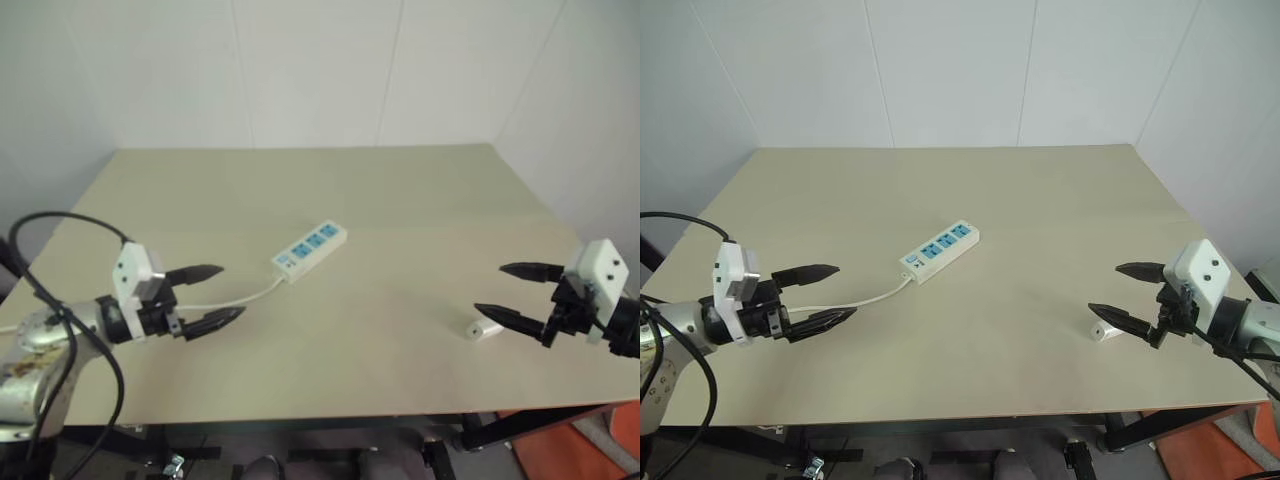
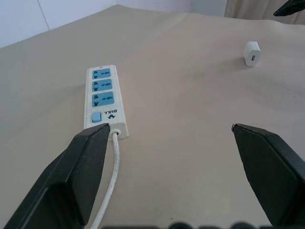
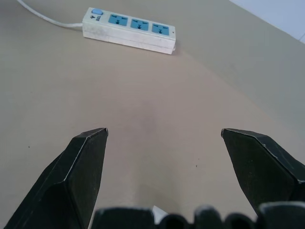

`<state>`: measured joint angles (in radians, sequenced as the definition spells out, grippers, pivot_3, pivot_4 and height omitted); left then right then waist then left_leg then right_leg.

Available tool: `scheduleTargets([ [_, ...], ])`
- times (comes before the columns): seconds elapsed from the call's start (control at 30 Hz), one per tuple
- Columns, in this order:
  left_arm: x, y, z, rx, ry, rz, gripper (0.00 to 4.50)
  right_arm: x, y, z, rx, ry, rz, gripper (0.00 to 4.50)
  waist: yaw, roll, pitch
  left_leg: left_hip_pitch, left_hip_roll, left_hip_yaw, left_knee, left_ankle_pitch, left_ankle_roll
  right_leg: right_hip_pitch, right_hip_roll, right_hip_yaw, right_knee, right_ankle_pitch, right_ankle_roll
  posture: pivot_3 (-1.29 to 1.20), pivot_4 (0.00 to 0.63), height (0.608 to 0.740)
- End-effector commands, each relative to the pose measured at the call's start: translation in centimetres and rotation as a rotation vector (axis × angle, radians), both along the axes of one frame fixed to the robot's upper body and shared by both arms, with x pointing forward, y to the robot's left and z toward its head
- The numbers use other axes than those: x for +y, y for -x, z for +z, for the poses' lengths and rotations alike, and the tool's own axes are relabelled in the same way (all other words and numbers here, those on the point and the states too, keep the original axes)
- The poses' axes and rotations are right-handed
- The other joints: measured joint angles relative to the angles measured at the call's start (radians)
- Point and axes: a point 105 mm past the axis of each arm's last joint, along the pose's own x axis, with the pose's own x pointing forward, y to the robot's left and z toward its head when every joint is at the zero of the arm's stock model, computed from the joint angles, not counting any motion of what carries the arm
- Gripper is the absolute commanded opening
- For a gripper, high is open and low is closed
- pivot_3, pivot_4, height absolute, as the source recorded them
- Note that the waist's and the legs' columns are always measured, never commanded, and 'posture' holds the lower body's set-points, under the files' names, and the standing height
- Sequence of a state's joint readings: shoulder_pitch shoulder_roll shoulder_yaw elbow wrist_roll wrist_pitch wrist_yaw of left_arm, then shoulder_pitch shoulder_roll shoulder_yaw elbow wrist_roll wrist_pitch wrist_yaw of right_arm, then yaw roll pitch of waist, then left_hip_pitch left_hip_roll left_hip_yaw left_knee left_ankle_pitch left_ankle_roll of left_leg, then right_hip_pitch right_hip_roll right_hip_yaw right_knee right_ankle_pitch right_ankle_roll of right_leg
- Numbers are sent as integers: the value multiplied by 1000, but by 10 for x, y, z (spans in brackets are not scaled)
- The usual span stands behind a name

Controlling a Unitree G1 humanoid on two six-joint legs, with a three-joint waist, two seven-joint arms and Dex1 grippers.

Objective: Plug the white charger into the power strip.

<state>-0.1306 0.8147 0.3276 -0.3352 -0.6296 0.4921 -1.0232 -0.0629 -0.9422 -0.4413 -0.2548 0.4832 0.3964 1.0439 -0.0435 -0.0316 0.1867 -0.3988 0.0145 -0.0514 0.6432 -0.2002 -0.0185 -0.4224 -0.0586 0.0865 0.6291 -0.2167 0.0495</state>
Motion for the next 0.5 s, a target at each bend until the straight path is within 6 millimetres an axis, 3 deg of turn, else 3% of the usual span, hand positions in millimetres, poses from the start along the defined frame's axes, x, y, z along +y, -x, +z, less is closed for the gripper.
scheduleTargets([
  [0.03, -1, -2, 9, -55, -2, -3, 4482, 3, 1, 13, -49, 27, 22, 4500, 0, 0, 0, 0, 0, 0, 0, 0, 0, 0, 0, 0, 0, 0, 0, 0, 150, 740],
  [0.5, -1, -5, 7, -62, 2, 0, 4482, 3, 1, 10, -41, 39, 21, 4500, 0, 0, 0, 0, 0, 0, 0, 0, 0, 0, 0, 0, 0, 0, 0, 0, 150, 740],
])
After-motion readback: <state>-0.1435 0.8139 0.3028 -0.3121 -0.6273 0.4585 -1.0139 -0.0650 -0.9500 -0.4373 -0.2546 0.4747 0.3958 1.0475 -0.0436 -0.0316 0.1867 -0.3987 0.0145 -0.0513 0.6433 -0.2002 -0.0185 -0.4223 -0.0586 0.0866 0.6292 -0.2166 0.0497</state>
